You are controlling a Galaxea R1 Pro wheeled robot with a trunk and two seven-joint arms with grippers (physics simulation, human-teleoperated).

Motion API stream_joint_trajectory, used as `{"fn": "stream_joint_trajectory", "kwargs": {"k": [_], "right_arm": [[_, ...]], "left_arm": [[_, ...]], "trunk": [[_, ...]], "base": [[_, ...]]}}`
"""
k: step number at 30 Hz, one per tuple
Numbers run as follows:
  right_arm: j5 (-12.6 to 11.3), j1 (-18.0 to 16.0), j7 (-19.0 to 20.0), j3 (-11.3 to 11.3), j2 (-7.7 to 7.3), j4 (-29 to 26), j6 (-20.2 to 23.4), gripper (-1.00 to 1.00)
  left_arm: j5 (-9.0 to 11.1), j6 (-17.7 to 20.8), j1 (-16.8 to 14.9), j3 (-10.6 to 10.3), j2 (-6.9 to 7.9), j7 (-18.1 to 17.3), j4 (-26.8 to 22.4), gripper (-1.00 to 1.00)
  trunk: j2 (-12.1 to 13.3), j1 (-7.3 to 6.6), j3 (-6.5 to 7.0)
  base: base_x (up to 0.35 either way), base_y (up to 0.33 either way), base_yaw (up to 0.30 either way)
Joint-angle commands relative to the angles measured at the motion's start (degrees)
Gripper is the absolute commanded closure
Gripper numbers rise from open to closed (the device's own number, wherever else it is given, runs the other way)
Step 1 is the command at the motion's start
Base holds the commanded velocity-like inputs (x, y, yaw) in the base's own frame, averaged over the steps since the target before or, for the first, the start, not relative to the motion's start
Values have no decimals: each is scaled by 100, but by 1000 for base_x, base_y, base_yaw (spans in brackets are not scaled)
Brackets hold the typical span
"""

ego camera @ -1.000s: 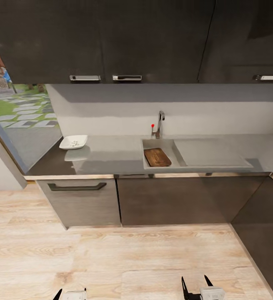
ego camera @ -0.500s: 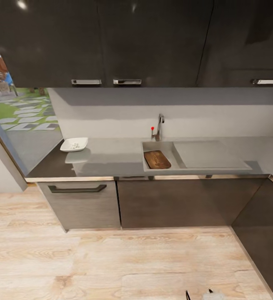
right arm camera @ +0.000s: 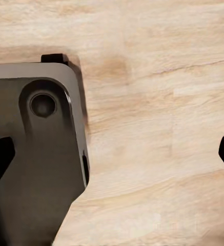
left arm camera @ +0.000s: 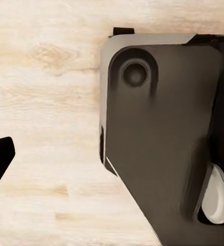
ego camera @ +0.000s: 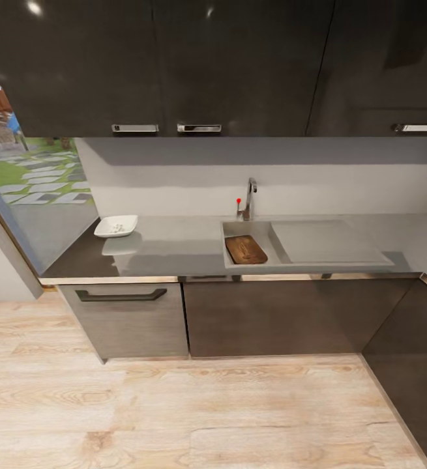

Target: In the kitchen, take the Vidalia onion out of the sink, dice it on the chopping board with the paring knife, put the diced onion into the bowl on the countertop, then place both the paring knife and the chopping board into the sink.

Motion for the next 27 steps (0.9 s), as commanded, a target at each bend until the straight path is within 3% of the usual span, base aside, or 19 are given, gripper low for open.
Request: {"fn": "stream_joint_trajectory", "kwargs": {"k": [1, 4, 7, 14, 17, 21, 27], "right_arm": [[-193, 9, -15, 50, -8, -6, 82, -100], [-366, 25, -34, 50, -20, -20, 185, -100], [-416, 29, -39, 55, -10, -39, 187, -100], [-446, 30, -17, 50, 65, -75, 34, -100], [-454, 30, -11, 48, 171, -79, -409, -100], [-458, 30, -10, 48, 206, -80, -1017, -100], [-461, 30, -10, 48, 211, -80, -1292, -100]], "left_arm": [[363, 28, 0, 12, 22, -37, 20, -100], [1088, 90, 11, 113, 57, 53, 19, -100], [1366, 111, 15, 135, 19, 512, 16, -100], [1435, 106, 15, 141, -26, 795, 7, -100], [1442, 67, 17, 147, -108, 789, -10, -100], [1435, 52, 17, 141, -128, 783, -9, -100], [1431, 50, 17, 140, -123, 787, -7, -100]], "trunk": [[-11, 3, -11], [-11, 3, -11], [-11, 3, -11], [-11, 3, -11], [-11, 3, -11], [-11, 3, -11], [-11, 3, -11]], "base": [[0, 0, 0], [0, 0, 0], [0, 0, 0], [0, 0, 0], [0, 0, 0], [0, 0, 0], [0, 0, 0]]}}
